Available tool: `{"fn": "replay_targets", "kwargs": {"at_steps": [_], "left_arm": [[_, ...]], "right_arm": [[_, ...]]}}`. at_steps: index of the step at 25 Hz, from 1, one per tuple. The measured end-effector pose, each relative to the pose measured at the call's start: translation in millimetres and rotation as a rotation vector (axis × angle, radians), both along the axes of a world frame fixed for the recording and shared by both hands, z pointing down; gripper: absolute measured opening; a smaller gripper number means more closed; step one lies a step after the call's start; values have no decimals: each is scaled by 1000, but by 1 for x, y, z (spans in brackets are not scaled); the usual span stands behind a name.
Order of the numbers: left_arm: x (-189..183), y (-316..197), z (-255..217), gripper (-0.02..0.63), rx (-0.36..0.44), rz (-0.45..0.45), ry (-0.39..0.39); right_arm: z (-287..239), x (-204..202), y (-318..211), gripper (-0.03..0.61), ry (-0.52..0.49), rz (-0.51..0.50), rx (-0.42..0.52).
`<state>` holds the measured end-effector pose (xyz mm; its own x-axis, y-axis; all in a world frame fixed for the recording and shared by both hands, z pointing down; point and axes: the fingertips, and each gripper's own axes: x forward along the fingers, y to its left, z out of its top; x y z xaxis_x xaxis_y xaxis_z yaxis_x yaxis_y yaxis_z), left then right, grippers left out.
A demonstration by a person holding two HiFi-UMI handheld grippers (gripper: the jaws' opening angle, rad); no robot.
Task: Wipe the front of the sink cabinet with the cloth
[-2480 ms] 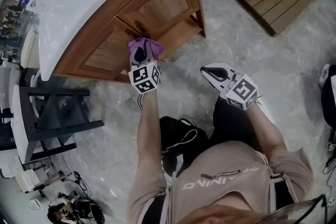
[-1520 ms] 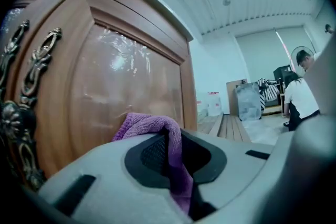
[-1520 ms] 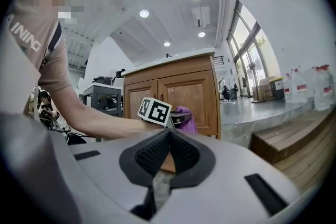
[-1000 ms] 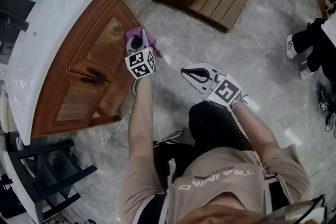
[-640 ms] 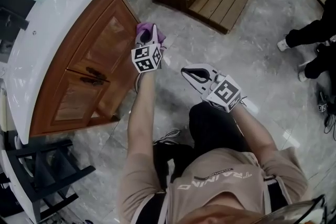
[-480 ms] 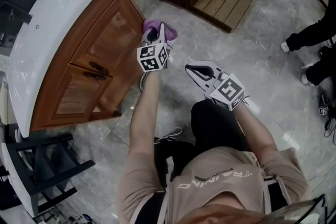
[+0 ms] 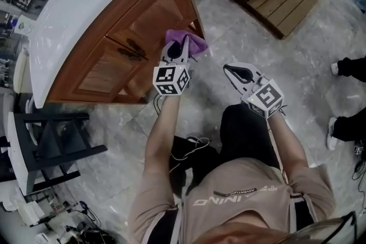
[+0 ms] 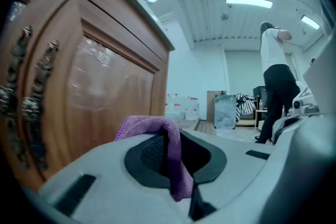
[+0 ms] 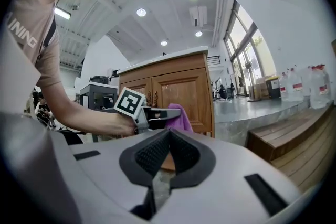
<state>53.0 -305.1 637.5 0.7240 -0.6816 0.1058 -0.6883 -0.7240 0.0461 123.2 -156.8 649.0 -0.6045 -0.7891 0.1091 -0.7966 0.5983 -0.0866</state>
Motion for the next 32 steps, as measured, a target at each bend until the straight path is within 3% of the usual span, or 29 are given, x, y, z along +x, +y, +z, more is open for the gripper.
{"fn": "replay_targets", "kwargs": {"at_steps": [9,17,25,28,32], "left_arm": [[-140,52,-24,37,2,-265,-56],[-236,110,-17,37,-38,-461,-40],[-288,139,7,37,-108,-535,-25],[-308,145,0,37,-128,-549,-27],[-325,146,-19,37,-171,-555,-51]], "right_arm": [[1,-38,-17,11,-52,-72,-21],[-8,-92,-42,11,-46,-127,16],[-4,-187,-41,11,-38,-301,-17],[-15,-221,-38,11,-20,-372,-29],[-43,-247,-44,11,-15,-391,-67]]}}
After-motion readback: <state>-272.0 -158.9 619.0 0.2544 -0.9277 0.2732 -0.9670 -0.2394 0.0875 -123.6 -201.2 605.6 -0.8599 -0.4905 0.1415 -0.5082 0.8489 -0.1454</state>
